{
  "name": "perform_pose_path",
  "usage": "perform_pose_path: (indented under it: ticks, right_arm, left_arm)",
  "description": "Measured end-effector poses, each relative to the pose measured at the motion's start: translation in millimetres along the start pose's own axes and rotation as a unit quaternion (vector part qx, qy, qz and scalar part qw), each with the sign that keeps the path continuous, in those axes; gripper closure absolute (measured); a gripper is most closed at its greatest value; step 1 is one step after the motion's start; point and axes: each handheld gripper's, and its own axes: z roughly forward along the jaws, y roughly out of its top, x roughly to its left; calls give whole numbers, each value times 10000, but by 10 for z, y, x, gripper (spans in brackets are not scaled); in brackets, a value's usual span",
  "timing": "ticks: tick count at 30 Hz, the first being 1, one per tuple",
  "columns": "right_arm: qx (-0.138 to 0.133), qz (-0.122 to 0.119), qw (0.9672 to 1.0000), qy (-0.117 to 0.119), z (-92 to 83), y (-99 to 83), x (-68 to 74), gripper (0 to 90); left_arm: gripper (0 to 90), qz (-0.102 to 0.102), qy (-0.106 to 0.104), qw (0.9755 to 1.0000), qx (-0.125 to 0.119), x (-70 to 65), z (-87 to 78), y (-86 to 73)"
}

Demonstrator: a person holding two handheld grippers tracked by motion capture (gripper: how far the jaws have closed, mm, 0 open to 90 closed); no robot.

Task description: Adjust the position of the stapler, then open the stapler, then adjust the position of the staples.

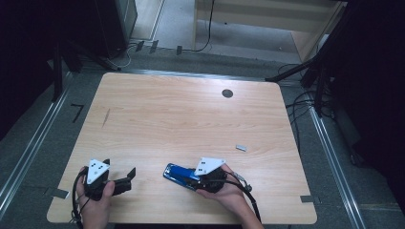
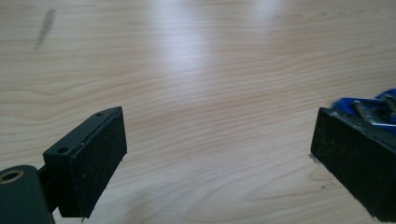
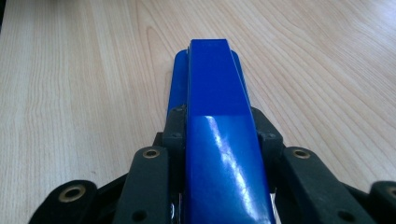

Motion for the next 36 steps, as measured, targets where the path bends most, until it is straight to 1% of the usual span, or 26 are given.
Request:
perform_pose_path:
  ticks: [1, 2, 3, 4, 5, 6, 7, 9, 10, 11, 12, 13, 16, 17, 19, 20, 21, 22, 25, 26, 27, 30, 33, 34, 35, 36]
  right_arm:
    - [-127, 145, 9998, -73, -17, -18, 13, 581]
    - [-127, 145, 9998, -73, -17, -18, 13, 581]
    - [-341, 391, 9985, -153, -77, -27, 7, 453]
    - [-416, 476, 9978, -181, -119, -34, 2, 430]
    - [-497, 571, 9969, -210, -165, -46, 2, 413]
    - [-497, 571, 9969, -210, -165, -46, 2, 413]
    - [-585, 667, 9958, -216, -214, -62, 2, 404]
    - [-765, 829, 9933, -252, -346, -125, 20, 403]
    - [-861, 857, 9920, -346, -414, -169, 29, 439]
    - [-904, 877, 9912, -403, -450, -193, 38, 465]
    - [-904, 877, 9912, -403, -450, -193, 38, 465]
    - [-987, 885, 9896, -564, -531, -260, 60, 475]
    - [-1105, 990, 9866, -678, -623, -376, 102, 519]
    - [-1096, 1003, 9860, -760, -646, -410, 117, 520]
    - [-1172, 1116, 9832, -840, -699, -469, 139, 540]
    - [-1172, 1116, 9832, -840, -699, -469, 139, 540]
    - [-1235, 1286, 9795, -936, -761, -521, 147, 601]
    - [-1235, 1286, 9795, -936, -761, -521, 147, 601]
    - [-1184, 1490, 9749, -1153, -792, -604, 138, 658]
    - [-1184, 1490, 9749, -1153, -792, -604, 138, 658]
    - [-1162, 1539, 9743, -1166, -786, -621, 124, 664]
    - [-1153, 1651, 9709, -1295, -756, -642, 98, 663]
    - [-1190, 1677, 9705, -1260, -739, -636, 103, 674]
    - [-1162, 1704, 9697, -1312, -727, -637, 125, 715]
    - [-1162, 1704, 9697, -1312, -727, -637, 125, 715]
    - [-1136, 1754, 9694, -1285, -708, -640, 139, 777]
  left_arm:
    - [39, 38, -140, 9999, 47, -86, 28, 7]
    - [40, 38, -140, 9999, 47, -86, 28, 7]
    - [40, 83, -241, 9997, 59, -178, 57, 15]
    - [40, 83, -241, 9997, 59, -178, 57, 15]
    - [40, 134, -387, 9991, 76, -272, 83, 17]
    - [40, 134, -387, 9991, 76, -272, 83, 17]
    - [40, 219, -443, 9987, 122, -353, 109, 16]
    - [89, 307, -457, 9983, 165, -451, 133, 10]
    - [160, 370, -527, 9978, 152, -542, 147, -4]
    - [174, 460, -604, 9970, 170, -584, 155, -7]
    - [217, 460, -604, 9970, 170, -584, 155, -7]
    - [270, 560, -695, 9959, 129, -651, 164, -6]
    - [393, 530, -830, 9951, 74, -687, 168, -3]
    - [435, 536, -916, 9943, 68, -706, 169, -5]
    - [517, 689, -1137, 9911, 59, -786, 190, -29]
    - [544, 689, -1137, 9911, 59, -786, 190, -29]
    - [569, 777, -1193, 9898, 85, -822, 204, -43]
    - [569, 841, -1206, 9891, 120, -843, 216, -51]
    - [656, 991, -1406, 9846, 316, -931, 268, -88]
    - [684, 991, -1406, 9846, 316, -931, 268, -88]
    - [684, 960, -1548, 9827, 336, -962, 273, -89]
    - [749, 944, -1753, 9793, 374, -1031, 287, -82]
    - [823, 1040, -1807, 9772, 407, -1108, 328, -82]
    - [883, 1134, -1822, 9755, 485, -1142, 360, -78]
    - [900, 1134, -1822, 9755, 485, -1142, 360, -78]
    - [900, 1203, -1822, 9747, 485, -1161, 373, -76]
